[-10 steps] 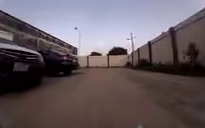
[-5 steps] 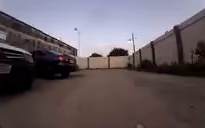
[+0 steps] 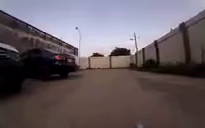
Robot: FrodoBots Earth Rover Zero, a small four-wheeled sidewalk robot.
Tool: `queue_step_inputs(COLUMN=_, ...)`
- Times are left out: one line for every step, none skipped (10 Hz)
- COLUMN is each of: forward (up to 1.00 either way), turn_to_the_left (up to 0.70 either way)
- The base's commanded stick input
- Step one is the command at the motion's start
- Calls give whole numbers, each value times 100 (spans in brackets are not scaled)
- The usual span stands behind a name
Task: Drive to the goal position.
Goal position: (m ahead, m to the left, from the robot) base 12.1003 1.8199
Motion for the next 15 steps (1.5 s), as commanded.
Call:
queue_step_inputs(forward=100, turn_to_the_left=0)
queue_step_inputs(forward=100, turn_to_the_left=0)
queue_step_inputs(forward=100, turn_to_the_left=0)
queue_step_inputs(forward=100, turn_to_the_left=0)
queue_step_inputs(forward=100, turn_to_the_left=0)
queue_step_inputs(forward=100, turn_to_the_left=0)
queue_step_inputs(forward=100, turn_to_the_left=0)
queue_step_inputs(forward=100, turn_to_the_left=0)
queue_step_inputs(forward=100, turn_to_the_left=0)
queue_step_inputs(forward=100, turn_to_the_left=0)
queue_step_inputs(forward=100, turn_to_the_left=0)
queue_step_inputs(forward=100, turn_to_the_left=0)
queue_step_inputs(forward=100, turn_to_the_left=0)
queue_step_inputs(forward=100, turn_to_the_left=0)
queue_step_inputs(forward=100, turn_to_the_left=0)
